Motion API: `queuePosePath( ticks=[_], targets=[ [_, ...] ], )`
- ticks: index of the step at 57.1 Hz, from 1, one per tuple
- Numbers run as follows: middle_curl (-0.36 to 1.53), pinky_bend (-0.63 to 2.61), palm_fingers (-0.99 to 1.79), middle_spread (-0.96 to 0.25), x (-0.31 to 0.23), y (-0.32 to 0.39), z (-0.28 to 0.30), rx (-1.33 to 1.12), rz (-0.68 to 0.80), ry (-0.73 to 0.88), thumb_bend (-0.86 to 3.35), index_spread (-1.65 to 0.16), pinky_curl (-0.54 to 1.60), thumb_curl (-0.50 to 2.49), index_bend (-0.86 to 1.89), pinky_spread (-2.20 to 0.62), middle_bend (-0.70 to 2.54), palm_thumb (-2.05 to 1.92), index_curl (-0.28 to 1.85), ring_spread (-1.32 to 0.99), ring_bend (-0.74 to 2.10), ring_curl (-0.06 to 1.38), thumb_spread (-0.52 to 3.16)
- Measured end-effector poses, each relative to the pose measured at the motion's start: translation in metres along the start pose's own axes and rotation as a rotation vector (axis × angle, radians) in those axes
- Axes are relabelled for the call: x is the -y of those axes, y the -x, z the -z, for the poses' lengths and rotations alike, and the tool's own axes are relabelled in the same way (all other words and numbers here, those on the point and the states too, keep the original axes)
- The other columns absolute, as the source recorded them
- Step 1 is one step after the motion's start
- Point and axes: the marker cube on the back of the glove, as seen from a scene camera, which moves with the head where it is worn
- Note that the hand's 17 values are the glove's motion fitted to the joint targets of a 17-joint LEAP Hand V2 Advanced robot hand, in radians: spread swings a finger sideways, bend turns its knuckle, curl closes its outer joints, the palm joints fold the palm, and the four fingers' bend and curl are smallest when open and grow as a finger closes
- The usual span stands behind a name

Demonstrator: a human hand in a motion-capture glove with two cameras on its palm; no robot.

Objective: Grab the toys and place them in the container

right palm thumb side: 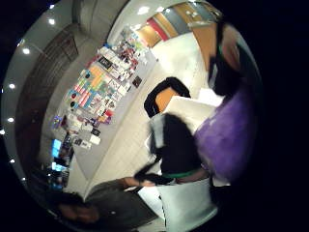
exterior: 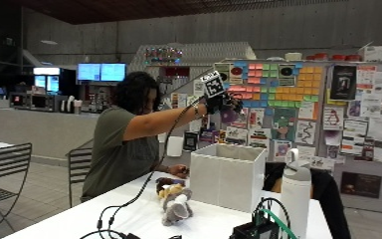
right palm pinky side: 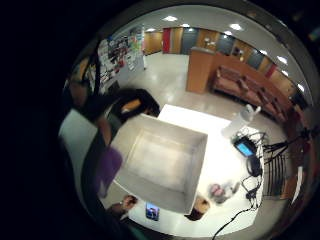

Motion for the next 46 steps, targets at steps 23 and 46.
queuePosePath(
  ticks=[23, 46],
  targets=[
    [0.58, 0.96, 0.29, -0.21, -0.134, -0.153, -0.018, -0.074, -0.037, 0.163, -0.11, -0.41, 0.4, 0.36, 0.52, -0.1, 0.7, -0.15, 0.82, -0.33, 1.01, 0.38, 1.07],
    [0.53, 0.9, 0.0, -0.23, -0.321, -0.303, -0.176, -0.191, -0.476, 0.524, -0.04, -0.44, 0.37, 0.28, 0.52, -0.01, 0.61, -0.04, 0.74, -0.28, 0.64, 0.28, 1.15]
  ],
)
